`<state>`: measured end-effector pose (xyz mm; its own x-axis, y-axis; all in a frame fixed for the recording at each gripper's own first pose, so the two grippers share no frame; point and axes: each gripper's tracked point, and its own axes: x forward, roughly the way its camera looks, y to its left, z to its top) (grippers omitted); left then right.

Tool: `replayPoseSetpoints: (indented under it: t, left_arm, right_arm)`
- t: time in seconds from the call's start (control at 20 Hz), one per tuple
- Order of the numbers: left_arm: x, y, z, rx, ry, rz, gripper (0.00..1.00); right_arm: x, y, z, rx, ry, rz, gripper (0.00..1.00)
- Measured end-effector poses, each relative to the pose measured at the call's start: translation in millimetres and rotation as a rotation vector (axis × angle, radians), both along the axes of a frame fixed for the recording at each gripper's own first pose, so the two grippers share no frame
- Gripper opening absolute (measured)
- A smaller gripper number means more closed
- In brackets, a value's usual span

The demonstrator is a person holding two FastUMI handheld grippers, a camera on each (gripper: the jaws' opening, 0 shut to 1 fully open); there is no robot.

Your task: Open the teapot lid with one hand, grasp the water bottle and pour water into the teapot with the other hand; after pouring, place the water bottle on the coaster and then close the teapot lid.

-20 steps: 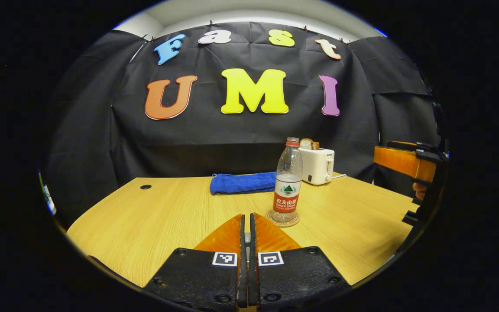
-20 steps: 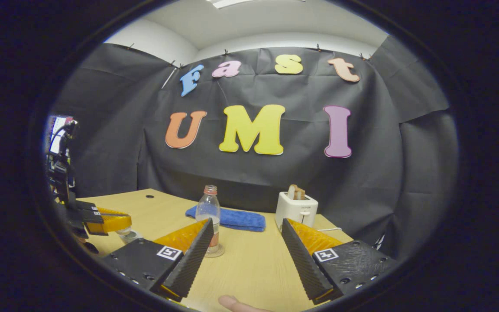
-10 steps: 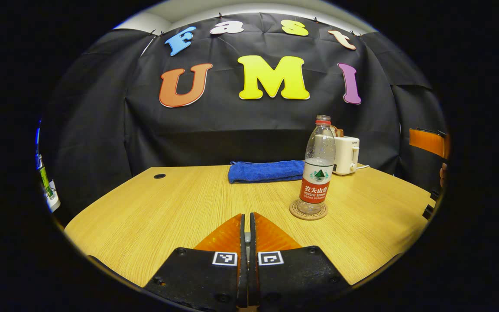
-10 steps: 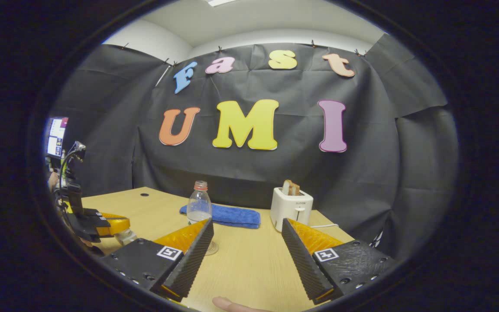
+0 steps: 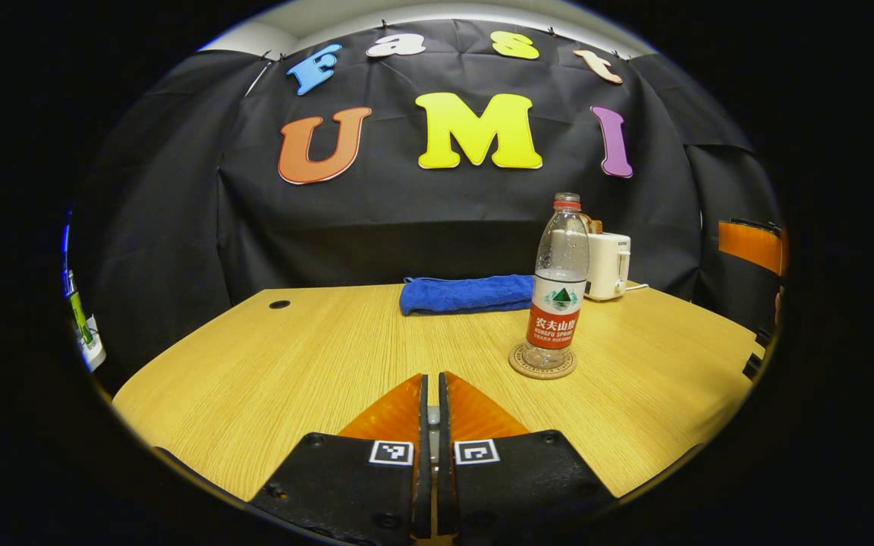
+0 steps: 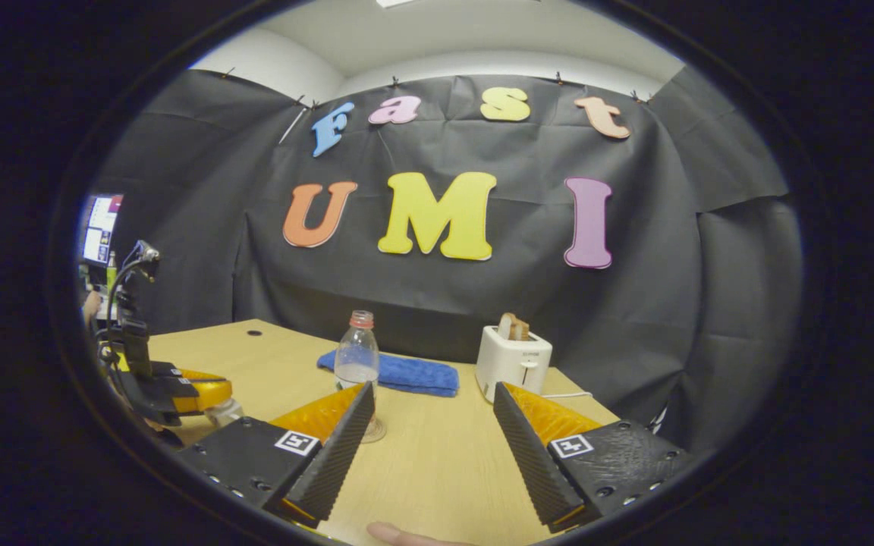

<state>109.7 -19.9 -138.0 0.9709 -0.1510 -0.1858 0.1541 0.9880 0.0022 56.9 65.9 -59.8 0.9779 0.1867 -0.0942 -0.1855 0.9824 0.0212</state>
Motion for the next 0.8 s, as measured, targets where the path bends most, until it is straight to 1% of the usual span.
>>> replayPoseSetpoints:
  t: [0.1,0.2,0.25,0.3,0.35,0.4,0.5,0.55,0.6,0.7,0.75,0.8]
  left_arm:
    - [0.6,0.3,-3.0,-0.012,0.025,0.000,0.07]
    - [1.5,3.1,-0.9,-0.018,0.034,0.017,0.16]
    - [0.0,3.4,2.5,-0.034,0.021,0.016,0.23]
    - [-0.8,3.1,8.9,-0.052,0.007,0.017,0.24]
    - [-2.0,2.7,13.7,-0.068,0.003,0.019,0.26]
    - [-3.8,2.1,17.2,-0.077,0.002,0.020,0.28]
    - [-11.2,5.6,31.7,-0.077,-0.015,0.030,0.30]
    - [-15.9,8.5,40.9,-0.078,-0.027,0.037,0.42]
    - [-21.8,9.6,50.5,-0.086,-0.036,0.040,0.38]
    - [-34.5,11.5,68.6,-0.110,-0.048,0.041,0.42]
    - [-41.9,11.3,77.1,-0.118,-0.052,0.036,0.45]
    - [-48.9,12.7,84.4,-0.122,-0.056,0.036,0.46]
  right_arm:
    - [-1.6,1.6,0.4,-0.004,0.001,-0.003,0.98]
    - [-3.4,0.9,3.1,-0.004,-0.005,-0.009,0.98]
    - [-4.5,0.5,4.7,-0.008,-0.007,-0.013,0.98]
    - [-5.9,1.1,3.9,-0.013,-0.007,-0.016,0.95]
    - [-7.4,2.5,3.8,-0.019,-0.002,-0.019,0.95]
    - [-10.0,3.6,2.8,-0.024,0.004,-0.021,0.98]
    - [-15.7,6.1,5.1,-0.026,0.010,-0.026,0.98]
    - [-19.5,7.5,7.5,-0.029,0.009,-0.027,0.98]
    - [-23.2,8.4,9.3,-0.035,0.008,-0.030,0.98]
    - [-31.2,8.8,15.1,-0.046,0.000,-0.038,0.98]
    - [-35.9,9.6,20.3,-0.048,-0.010,-0.039,0.98]
    - [-40.9,10.2,24.4,-0.048,-0.019,-0.041,0.95]
